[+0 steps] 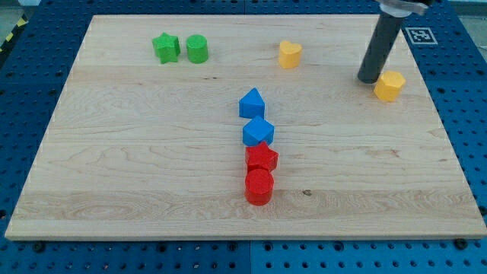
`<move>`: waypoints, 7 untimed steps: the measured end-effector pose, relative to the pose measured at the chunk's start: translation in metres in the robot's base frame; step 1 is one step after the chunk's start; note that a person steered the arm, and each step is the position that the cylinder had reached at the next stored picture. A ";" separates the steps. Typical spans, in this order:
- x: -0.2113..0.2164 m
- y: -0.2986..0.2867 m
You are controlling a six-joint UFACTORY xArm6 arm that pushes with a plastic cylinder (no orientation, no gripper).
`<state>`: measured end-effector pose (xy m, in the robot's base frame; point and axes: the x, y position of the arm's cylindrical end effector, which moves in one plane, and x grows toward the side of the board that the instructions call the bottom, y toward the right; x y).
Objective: Move yellow heart to the left of the yellow hexagon
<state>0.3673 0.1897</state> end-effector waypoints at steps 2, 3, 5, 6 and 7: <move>0.010 -0.092; 0.009 -0.158; -0.043 -0.226; -0.077 -0.226; -0.086 -0.226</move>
<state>0.2808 -0.0365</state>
